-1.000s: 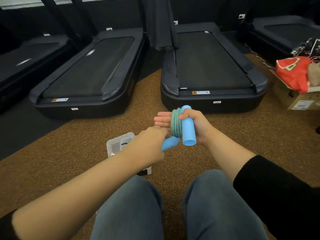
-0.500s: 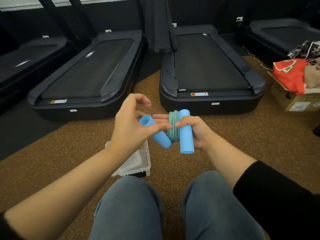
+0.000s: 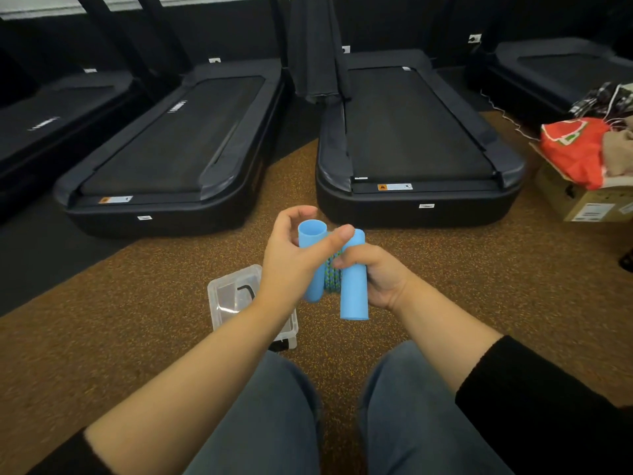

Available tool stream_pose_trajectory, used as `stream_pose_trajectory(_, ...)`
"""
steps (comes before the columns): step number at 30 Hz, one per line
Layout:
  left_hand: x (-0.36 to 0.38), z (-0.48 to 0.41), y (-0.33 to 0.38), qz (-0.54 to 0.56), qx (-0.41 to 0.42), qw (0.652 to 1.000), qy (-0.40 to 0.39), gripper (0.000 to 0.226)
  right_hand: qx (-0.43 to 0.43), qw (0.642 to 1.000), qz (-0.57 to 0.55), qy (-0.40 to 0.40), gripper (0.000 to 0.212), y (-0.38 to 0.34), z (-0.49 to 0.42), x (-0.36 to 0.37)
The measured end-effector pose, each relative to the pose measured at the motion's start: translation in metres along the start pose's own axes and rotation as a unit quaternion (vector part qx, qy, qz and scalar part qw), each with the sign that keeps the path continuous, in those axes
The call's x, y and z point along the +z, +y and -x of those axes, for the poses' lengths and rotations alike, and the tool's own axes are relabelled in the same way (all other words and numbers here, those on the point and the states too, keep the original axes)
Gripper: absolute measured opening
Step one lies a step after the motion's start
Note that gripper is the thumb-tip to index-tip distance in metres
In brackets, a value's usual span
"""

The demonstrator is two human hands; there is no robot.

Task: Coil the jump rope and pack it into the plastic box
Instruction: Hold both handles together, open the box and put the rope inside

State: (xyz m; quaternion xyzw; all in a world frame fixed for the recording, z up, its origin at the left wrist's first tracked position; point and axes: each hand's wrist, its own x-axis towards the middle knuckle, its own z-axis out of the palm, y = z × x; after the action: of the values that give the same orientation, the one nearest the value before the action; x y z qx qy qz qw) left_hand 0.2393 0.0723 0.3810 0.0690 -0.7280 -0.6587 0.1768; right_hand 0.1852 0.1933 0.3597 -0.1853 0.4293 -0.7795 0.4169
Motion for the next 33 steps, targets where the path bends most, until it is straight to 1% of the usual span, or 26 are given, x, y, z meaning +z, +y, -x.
stream_pose_trajectory(2,-0.007,-0.001,-0.006,0.059,-0.038,0.995,-0.07,0.089,0.001,1.0,-0.012,0.001,0.036,0.002,0.001,-0.001)
stream_pose_trajectory(5,-0.018,-0.001,-0.014,0.122,-0.08,0.972,-0.185,0.098,0.008,1.0,-0.01,-0.007,0.036,0.004,0.003,-0.001)
stream_pose_trajectory(7,-0.024,-0.003,-0.017,0.13,-0.099,0.954,-0.25,0.104,0.014,1.0,-0.003,-0.015,0.037,0.005,0.004,-0.001)
stream_pose_trajectory(9,-0.027,-0.004,-0.018,0.123,-0.112,0.943,-0.29,0.106,0.018,1.0,-0.005,-0.018,0.035,0.008,0.003,-0.001)
stream_pose_trajectory(11,-0.029,-0.004,-0.018,0.111,-0.124,0.935,-0.313,0.101,0.026,0.999,-0.011,-0.022,0.035,0.009,0.004,0.0)
stream_pose_trajectory(15,-0.031,-0.004,-0.015,0.077,-0.138,0.926,-0.343,0.078,0.052,0.998,-0.012,-0.026,0.038,0.01,0.006,-0.001)
stream_pose_trajectory(18,-0.033,-0.008,-0.018,0.091,-0.153,0.92,-0.35,0.075,0.059,0.997,-0.023,-0.031,0.038,0.008,0.006,-0.001)
stream_pose_trajectory(20,-0.034,-0.011,-0.02,0.118,-0.165,0.914,-0.351,0.076,0.039,0.997,-0.031,-0.055,0.042,0.004,0.004,-0.001)
stream_pose_trajectory(22,-0.034,-0.014,-0.02,0.144,-0.183,0.903,-0.361,0.079,0.031,0.995,-0.036,-0.086,0.046,0.0,0.004,-0.003)
stream_pose_trajectory(25,-0.036,-0.02,-0.02,0.152,-0.206,0.882,-0.395,0.074,0.052,0.992,-0.03,-0.112,0.05,-0.003,0.005,-0.005)
stream_pose_trajectory(27,-0.034,-0.021,-0.016,0.118,-0.218,0.874,-0.418,0.065,0.073,0.992,-0.026,-0.1,0.062,0.0,0.004,-0.007)
stream_pose_trajectory(29,-0.03,-0.019,-0.011,0.074,-0.215,0.874,-0.429,0.052,0.084,0.992,-0.023,-0.087,0.074,0.002,0.004,-0.007)
stream_pose_trajectory(31,-0.026,-0.019,-0.008,0.044,-0.209,0.875,-0.434,0.034,0.08,0.993,-0.023,-0.083,0.078,0.004,0.005,-0.007)
stream_pose_trajectory(33,-0.025,-0.02,-0.008,0.031,-0.212,0.869,-0.445,0.027,0.077,0.992,-0.039,-0.088,0.076,0.005,0.005,-0.005)
